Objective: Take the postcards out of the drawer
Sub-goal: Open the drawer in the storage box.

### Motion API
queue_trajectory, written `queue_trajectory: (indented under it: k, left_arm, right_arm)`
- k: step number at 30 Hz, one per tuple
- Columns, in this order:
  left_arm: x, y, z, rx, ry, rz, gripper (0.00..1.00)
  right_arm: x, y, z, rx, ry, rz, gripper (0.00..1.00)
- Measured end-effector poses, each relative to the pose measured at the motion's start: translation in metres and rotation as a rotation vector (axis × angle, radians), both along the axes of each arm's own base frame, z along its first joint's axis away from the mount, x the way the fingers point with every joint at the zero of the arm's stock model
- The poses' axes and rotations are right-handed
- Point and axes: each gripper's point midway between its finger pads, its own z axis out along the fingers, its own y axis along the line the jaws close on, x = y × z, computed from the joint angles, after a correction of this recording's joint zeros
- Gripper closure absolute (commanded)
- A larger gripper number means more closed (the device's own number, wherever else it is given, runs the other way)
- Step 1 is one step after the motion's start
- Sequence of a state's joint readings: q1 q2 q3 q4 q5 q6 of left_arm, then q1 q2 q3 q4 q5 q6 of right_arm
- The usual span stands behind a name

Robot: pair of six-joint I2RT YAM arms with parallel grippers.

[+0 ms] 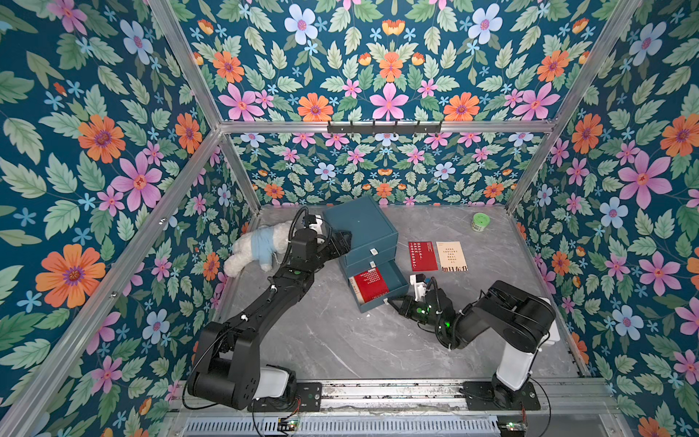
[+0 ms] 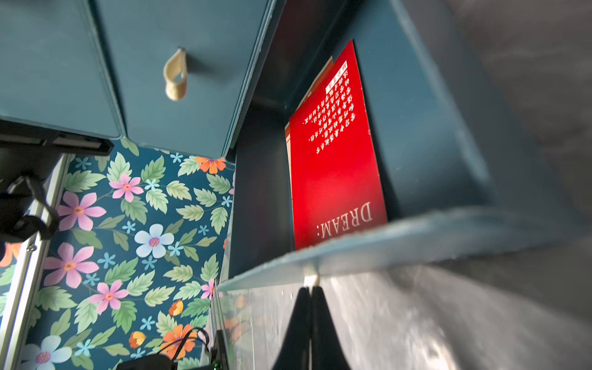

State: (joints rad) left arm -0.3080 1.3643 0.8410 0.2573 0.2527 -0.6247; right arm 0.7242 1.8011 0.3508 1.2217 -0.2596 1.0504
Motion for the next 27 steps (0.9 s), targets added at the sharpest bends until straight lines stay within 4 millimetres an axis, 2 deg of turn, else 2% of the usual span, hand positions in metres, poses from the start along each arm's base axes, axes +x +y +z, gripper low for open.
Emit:
queue_trajectory:
  k: [9,14,17,20,27]
  left_arm:
    - [0.0,0.001,0.0,0.006,0.011,0.005,0.03]
    - [0.001,0.002,0.001,0.009,0.012,0.011,0.02]
    - [0.002,0.002,0.005,0.015,0.005,0.013,0.01]
    - [0.0,0.006,0.012,0.035,-0.01,0.021,0.0]
    - [-0.01,0.025,0.034,0.091,-0.065,0.091,0.0]
  right_arm:
    - [-0.023,-0.01,-0.009,-0.017,0.049,0.011,1.0]
    - [-0.026,-0.012,-0.011,-0.011,0.065,0.005,0.78]
    - [-0.028,-0.016,-0.01,-0.013,0.065,-0.002,0.69]
    - [-0.029,-0.02,-0.001,-0.003,0.048,-0.016,0.63]
    - [-0.025,-0.023,0.039,0.0,-0.019,-0.03,0.58]
